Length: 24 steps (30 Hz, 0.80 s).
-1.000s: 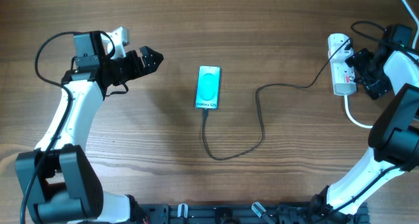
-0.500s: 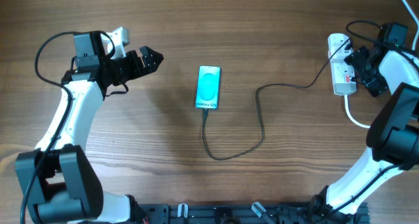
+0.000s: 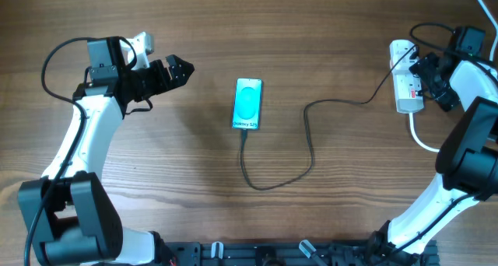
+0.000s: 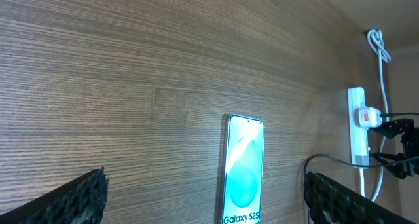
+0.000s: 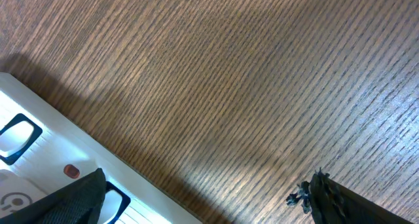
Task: Plug charger to phone and switch on socket
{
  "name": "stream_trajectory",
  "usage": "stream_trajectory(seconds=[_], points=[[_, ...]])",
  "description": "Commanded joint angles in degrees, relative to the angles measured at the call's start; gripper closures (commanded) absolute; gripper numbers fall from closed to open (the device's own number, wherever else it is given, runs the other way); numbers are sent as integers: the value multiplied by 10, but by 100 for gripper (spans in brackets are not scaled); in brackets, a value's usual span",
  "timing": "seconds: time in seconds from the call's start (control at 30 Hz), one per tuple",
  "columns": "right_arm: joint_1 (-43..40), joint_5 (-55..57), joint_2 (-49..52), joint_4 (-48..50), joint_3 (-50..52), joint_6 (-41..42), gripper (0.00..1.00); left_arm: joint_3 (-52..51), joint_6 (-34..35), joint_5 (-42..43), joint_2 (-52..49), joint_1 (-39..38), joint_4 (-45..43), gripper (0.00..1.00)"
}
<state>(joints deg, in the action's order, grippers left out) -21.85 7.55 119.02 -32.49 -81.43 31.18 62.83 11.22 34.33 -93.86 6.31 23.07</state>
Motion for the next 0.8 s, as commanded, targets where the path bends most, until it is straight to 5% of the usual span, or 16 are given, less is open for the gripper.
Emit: stream_trajectory(seconds=[0.0,0.77], points=[[25,-90,52,-47,35,-47,0,0,-5,0,3,-1,-2,0],[25,-104,52,-66,35,-41,0,0,-5,0,3,-1,-2,0]])
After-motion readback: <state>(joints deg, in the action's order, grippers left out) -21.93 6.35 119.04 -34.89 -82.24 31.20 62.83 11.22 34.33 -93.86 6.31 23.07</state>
